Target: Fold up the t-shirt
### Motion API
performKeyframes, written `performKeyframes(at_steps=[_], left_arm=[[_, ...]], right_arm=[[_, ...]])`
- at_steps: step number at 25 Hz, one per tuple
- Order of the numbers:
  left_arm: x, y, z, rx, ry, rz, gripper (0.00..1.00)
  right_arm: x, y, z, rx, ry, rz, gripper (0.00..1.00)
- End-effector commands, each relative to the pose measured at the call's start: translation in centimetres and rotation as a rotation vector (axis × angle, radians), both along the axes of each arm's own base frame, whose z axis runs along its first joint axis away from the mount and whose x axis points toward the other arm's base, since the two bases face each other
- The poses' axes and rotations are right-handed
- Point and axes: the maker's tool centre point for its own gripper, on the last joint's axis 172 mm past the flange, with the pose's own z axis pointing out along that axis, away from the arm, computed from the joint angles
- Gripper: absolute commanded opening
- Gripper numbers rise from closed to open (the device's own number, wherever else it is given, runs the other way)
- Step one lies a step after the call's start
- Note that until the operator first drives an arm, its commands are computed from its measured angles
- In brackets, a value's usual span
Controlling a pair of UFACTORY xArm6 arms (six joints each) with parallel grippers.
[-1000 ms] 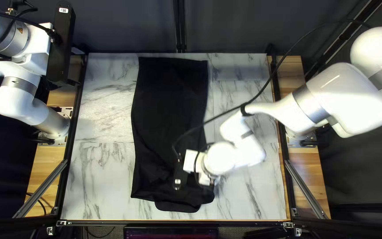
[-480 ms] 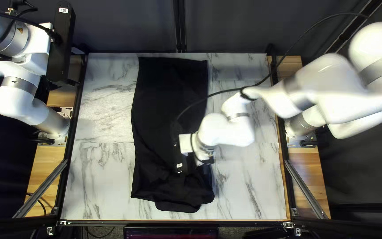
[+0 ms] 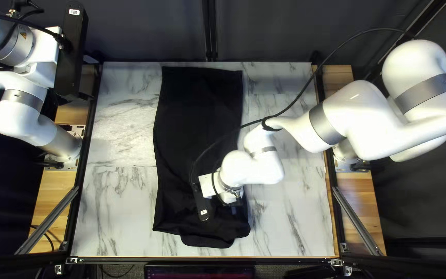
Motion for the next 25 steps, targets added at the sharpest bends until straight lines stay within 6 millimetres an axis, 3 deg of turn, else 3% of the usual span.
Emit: performKeyframes(at_steps=[1,5,7,10,19,25], left_arm=[[0.0,0.0,0.0,0.0,0.0,0.0,1.0],[0.0,0.0,0.0,0.0,0.0,0.0,1.0],[0.0,0.0,0.0,0.0,0.0,0.0,1.0],[0.0,0.0,0.0,0.0,0.0,0.0,1.0],[0.0,0.0,0.0,0.0,0.0,0.0,1.0],[0.0,0.0,0.0,0.0,0.0,0.0,1.0]], right_arm=[[2.5,-0.2,1.5,-0.023,-0.046,-0.005,1.0],[3.8,2.0,2.6,-0.036,-0.098,0.014,1.0],[3.3,3.5,2.8,-0.046,-0.115,0.024,1.0],[1.3,4.1,2.8,-0.048,-0.115,0.015,1.0],[-4.4,2.0,1.1,-0.014,-0.058,-0.083,1.0],[-5.5,0.1,-0.6,-0.004,-0.024,-0.126,1.0]])
